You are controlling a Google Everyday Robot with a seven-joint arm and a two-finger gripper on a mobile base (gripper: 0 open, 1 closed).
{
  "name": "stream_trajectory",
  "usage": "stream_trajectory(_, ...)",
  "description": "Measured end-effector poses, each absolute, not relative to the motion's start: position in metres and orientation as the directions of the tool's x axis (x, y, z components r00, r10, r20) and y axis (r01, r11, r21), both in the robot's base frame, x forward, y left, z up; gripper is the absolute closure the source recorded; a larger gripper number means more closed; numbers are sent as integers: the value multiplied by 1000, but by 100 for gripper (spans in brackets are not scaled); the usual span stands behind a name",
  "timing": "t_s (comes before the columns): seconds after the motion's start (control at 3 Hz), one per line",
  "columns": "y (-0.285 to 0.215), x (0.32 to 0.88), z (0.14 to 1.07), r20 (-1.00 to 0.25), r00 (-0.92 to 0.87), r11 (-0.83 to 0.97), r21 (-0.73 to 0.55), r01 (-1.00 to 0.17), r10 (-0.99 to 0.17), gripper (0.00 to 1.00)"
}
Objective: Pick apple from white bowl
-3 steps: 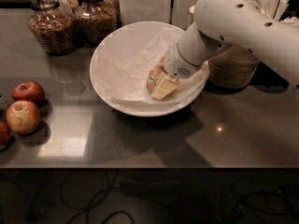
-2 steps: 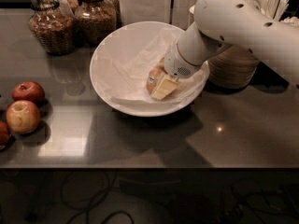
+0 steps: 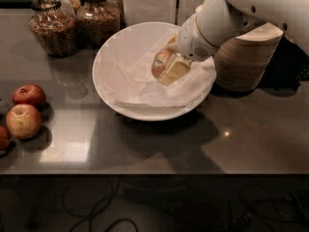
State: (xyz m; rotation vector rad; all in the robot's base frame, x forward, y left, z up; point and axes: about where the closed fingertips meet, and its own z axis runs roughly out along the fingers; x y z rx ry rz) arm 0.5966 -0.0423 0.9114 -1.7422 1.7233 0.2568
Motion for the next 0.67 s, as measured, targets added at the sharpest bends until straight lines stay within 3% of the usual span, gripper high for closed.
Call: stream_trajectory(0.67, -48, 582, 990, -662, 215, 50, -357, -933, -718, 100)
